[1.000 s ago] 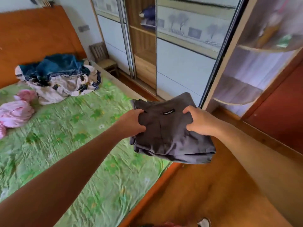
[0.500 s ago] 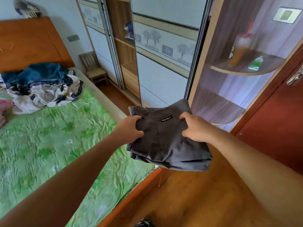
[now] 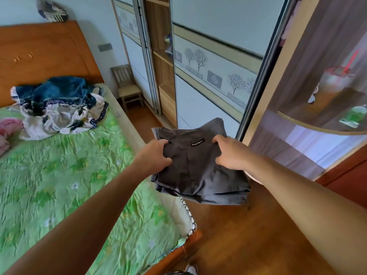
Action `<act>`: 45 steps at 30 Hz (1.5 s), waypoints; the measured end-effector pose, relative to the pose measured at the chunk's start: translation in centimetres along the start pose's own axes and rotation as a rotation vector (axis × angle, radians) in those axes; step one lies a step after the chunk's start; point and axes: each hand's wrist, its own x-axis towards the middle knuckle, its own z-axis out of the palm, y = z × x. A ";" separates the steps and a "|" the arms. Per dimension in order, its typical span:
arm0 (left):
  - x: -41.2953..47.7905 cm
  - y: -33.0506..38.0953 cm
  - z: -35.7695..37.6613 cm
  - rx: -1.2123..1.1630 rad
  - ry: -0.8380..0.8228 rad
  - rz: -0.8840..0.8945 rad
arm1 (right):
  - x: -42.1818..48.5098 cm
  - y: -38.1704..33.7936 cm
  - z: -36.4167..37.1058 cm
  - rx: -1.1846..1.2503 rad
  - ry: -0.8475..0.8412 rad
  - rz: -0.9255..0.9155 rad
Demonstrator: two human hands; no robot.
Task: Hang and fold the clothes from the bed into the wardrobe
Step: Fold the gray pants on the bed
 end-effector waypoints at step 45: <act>51.9 -19.7 -21.2 0.193 0.044 -0.331 | 63.1 -12.7 -14.8 0.053 -0.155 -0.264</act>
